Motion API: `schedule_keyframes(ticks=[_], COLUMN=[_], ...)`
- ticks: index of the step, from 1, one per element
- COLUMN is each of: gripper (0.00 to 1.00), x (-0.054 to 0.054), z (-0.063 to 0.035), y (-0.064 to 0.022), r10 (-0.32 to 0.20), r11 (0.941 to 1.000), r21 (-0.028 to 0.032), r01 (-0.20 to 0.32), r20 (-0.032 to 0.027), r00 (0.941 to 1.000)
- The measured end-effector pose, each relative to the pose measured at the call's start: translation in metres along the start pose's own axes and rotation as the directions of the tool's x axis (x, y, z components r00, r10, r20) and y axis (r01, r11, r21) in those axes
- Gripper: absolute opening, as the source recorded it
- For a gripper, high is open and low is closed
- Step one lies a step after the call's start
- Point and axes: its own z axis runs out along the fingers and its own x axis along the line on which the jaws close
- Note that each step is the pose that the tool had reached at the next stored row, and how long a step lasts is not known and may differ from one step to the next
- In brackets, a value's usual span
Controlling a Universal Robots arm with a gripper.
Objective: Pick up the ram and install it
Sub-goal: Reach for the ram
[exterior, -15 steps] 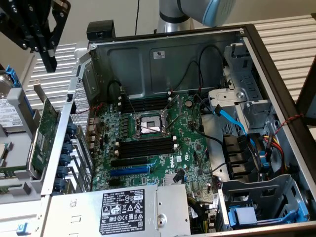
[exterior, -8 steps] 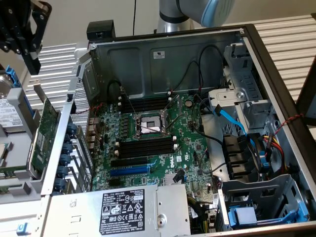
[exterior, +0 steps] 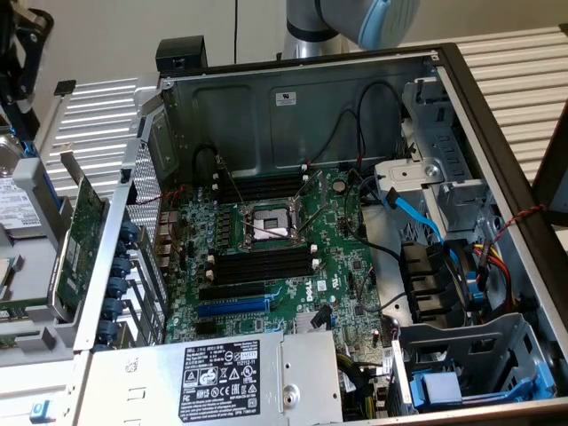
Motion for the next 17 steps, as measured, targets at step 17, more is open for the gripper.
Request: schedule_keyframes(ticks=[17], gripper=[0.11], x=[0.054], z=[0.0011], y=[-0.0137], r10=[0.0], r11=[1.0], r21=[0.001], r01=[0.0], r20=[-0.0021], r00=[1.0])
